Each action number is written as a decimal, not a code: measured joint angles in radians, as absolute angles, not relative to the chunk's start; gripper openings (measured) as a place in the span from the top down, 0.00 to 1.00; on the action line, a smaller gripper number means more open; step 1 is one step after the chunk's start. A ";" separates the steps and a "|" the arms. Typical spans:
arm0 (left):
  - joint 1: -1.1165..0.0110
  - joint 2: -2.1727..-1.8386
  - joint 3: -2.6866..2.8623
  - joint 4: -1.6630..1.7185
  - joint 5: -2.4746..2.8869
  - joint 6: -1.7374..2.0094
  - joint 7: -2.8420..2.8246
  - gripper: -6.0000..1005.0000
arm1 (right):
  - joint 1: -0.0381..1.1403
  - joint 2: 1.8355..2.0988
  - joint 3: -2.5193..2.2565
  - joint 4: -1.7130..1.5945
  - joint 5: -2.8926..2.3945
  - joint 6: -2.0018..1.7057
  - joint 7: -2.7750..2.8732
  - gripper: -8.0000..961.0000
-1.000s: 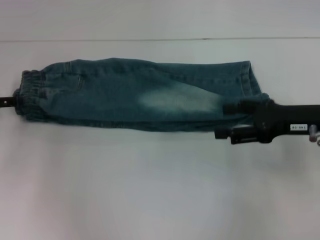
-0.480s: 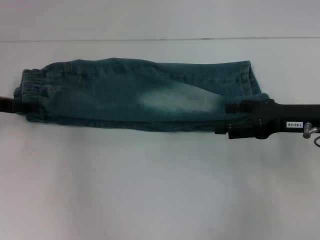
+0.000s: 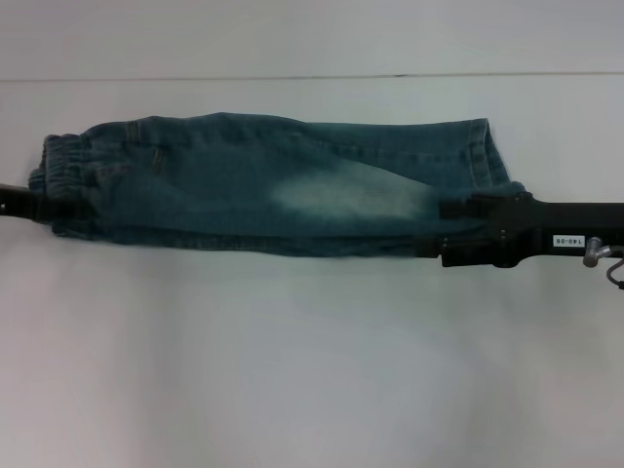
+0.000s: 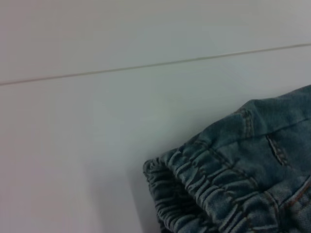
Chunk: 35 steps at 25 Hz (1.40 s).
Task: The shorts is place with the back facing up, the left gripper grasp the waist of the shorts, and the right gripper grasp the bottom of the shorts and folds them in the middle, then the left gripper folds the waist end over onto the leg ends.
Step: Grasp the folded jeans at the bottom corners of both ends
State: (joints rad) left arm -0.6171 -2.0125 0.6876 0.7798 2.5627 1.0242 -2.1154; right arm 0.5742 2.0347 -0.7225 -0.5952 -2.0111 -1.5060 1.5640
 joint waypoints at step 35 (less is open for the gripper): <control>-0.591 -2.072 0.733 0.961 2.555 1.182 -2.076 0.80 | 0.586 2.046 -0.759 -0.570 -2.011 -1.461 1.557 0.08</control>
